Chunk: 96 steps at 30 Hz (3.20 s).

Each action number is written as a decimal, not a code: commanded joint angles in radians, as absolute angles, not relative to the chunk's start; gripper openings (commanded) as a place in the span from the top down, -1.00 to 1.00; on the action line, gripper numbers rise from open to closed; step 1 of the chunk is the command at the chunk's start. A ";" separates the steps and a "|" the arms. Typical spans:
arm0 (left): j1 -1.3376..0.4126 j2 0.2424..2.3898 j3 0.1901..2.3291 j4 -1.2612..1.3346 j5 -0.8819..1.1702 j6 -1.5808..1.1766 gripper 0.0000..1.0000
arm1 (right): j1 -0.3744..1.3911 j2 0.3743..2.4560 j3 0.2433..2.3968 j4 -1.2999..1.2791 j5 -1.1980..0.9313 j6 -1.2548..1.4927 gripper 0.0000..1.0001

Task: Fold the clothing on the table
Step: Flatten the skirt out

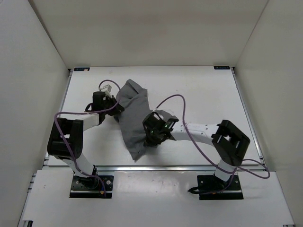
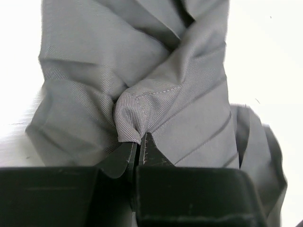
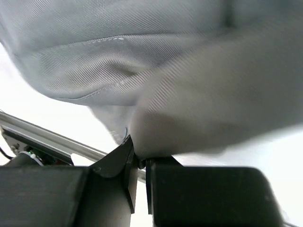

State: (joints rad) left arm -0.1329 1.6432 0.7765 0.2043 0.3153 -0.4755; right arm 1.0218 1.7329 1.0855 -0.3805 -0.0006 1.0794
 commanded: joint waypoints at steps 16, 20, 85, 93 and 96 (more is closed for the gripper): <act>-0.225 1.493 0.750 0.103 0.321 -0.472 1.00 | 0.526 1.138 0.648 -0.319 -0.121 0.745 -0.45; -0.261 1.467 0.736 0.087 0.290 -0.457 0.99 | 0.577 1.111 0.572 -0.247 -0.143 0.816 -0.49; -0.357 1.272 0.898 -0.235 0.359 -0.336 1.00 | 0.299 1.207 0.966 -0.423 -0.276 0.565 0.99; -0.376 1.172 0.673 -0.293 0.291 -0.370 1.00 | 0.292 1.209 0.735 -0.345 -0.322 0.554 0.99; -0.351 1.212 0.711 -0.288 0.252 -0.361 1.00 | 0.246 1.259 0.776 -0.342 -0.360 0.514 0.99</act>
